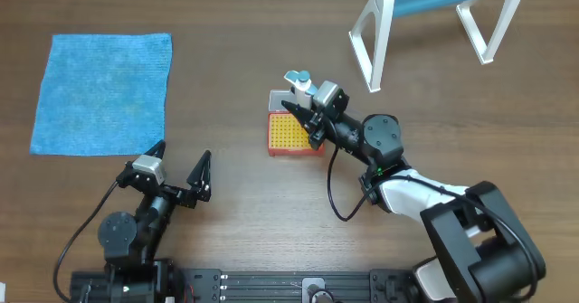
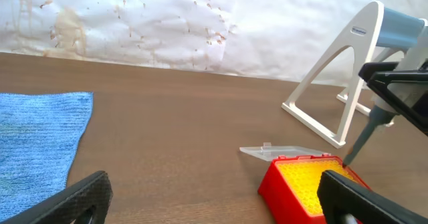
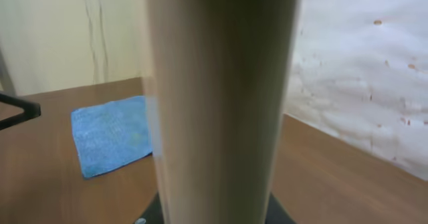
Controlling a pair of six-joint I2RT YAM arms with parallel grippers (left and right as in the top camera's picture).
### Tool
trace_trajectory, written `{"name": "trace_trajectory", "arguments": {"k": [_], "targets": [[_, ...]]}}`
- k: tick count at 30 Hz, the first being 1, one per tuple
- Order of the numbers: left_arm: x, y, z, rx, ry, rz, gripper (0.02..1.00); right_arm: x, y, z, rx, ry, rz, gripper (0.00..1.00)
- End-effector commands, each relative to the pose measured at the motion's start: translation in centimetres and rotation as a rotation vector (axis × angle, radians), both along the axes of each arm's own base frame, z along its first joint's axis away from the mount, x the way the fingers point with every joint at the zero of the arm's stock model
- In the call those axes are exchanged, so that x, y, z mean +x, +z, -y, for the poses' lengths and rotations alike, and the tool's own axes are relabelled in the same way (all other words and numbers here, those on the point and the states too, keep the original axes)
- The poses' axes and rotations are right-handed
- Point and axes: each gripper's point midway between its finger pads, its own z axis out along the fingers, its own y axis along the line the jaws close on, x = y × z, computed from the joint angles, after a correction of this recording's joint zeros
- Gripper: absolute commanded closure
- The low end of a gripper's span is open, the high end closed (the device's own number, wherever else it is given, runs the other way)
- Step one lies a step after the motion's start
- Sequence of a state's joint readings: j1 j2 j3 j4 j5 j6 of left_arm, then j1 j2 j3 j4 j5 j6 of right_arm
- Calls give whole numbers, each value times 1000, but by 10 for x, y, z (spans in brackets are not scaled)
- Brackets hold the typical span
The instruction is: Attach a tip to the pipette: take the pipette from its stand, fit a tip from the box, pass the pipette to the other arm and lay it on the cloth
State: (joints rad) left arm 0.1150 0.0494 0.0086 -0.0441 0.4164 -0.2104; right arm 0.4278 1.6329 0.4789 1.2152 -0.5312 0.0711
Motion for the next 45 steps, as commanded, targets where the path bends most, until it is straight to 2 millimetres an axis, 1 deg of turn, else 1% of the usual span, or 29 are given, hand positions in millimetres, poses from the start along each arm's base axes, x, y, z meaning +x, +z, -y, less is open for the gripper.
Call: {"name": "trace_trajectory", "arguments": {"k": [1, 4, 7, 10, 16, 21, 24, 35, 39, 45], "targets": [[-1, -2, 1, 0, -8, -4, 23, 11, 8, -7, 72, -4, 40, 930], [-1, -2, 1, 0, -8, -3, 23, 16, 3, -11, 79, 0, 49, 930], [-1, -2, 1, 0, -8, -4, 23, 15, 3, -14, 79, 8, 48, 930], [-1, -2, 1, 0, -8, -4, 23, 17, -8, -15, 57, 7, 3, 930], [-1, -2, 1, 0, -8, -3, 23, 14, -15, -14, 53, 10, -28, 930], [-1, -2, 1, 0, -8, -4, 23, 13, -17, -16, 49, 15, -36, 930], [-1, -2, 1, 0, -8, -4, 23, 13, -22, -17, 39, 14, -57, 930], [-1, -2, 1, 0, -8, -4, 23, 19, -23, -12, 33, -25, -50, 928], [-1, -2, 1, 0, -8, -4, 23, 15, -23, -15, 36, 6, -58, 928], [-1, -2, 1, 0, -8, -4, 23, 14, -24, -16, 36, 10, -63, 928]]}}
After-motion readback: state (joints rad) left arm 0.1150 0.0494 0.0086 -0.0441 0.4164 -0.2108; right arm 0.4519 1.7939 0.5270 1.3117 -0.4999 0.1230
